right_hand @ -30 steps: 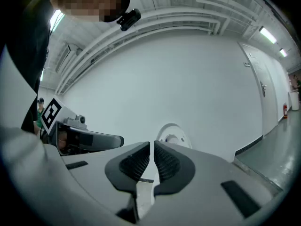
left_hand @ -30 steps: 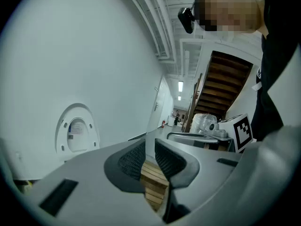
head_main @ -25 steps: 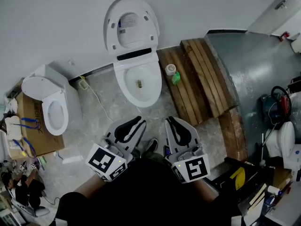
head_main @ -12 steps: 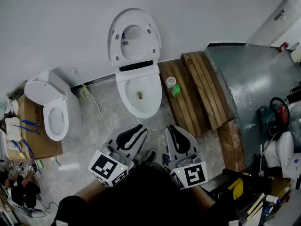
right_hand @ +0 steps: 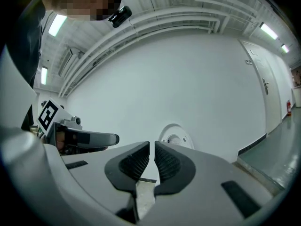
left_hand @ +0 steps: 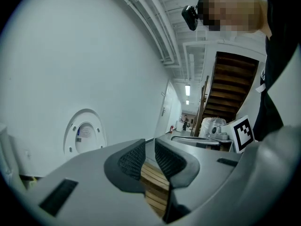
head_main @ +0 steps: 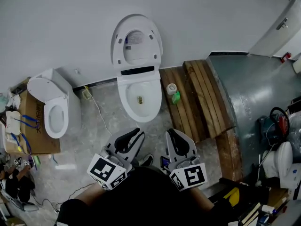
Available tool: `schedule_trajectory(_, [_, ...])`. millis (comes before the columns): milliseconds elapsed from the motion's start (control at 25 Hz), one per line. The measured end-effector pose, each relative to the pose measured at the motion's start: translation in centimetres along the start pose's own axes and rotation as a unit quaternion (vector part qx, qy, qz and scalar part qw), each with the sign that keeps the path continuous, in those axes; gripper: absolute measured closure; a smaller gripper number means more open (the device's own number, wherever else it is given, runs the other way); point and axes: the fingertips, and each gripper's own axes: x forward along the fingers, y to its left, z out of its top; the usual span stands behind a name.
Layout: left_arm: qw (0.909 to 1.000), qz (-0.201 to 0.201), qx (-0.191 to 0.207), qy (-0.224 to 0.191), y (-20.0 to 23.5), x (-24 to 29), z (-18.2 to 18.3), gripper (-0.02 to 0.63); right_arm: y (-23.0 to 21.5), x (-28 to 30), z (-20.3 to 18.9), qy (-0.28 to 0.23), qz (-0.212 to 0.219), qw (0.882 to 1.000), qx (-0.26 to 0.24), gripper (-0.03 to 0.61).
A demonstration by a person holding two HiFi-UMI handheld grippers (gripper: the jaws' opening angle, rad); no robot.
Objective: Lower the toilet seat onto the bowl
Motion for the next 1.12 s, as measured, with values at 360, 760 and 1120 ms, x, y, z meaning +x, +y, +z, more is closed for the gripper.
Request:
schedule_trajectory(360, [0.9999, 0.008, -0.008, 0.013, 2.2, 1.6, -0.5, 0.543, -0.7, 2.8, -0.9, 0.018, 0.015, 1.000, 0.005, 0.526])
schedule_trajectory(760, [0.9996, -0.024, -0.007, 0.016, 8.2, 6.6, 2.2, 0.543, -3.8, 9.5, 0.6, 0.023, -0.020, 0.999, 0.009, 0.526])
schedule_trajectory(1120, [0.9987, -0.047, -0.012, 0.014, 16.8, 9.6, 5.3, 0.543, -4.9, 18.4, 2.0, 0.035, -0.048, 0.998, 0.016, 0.526])
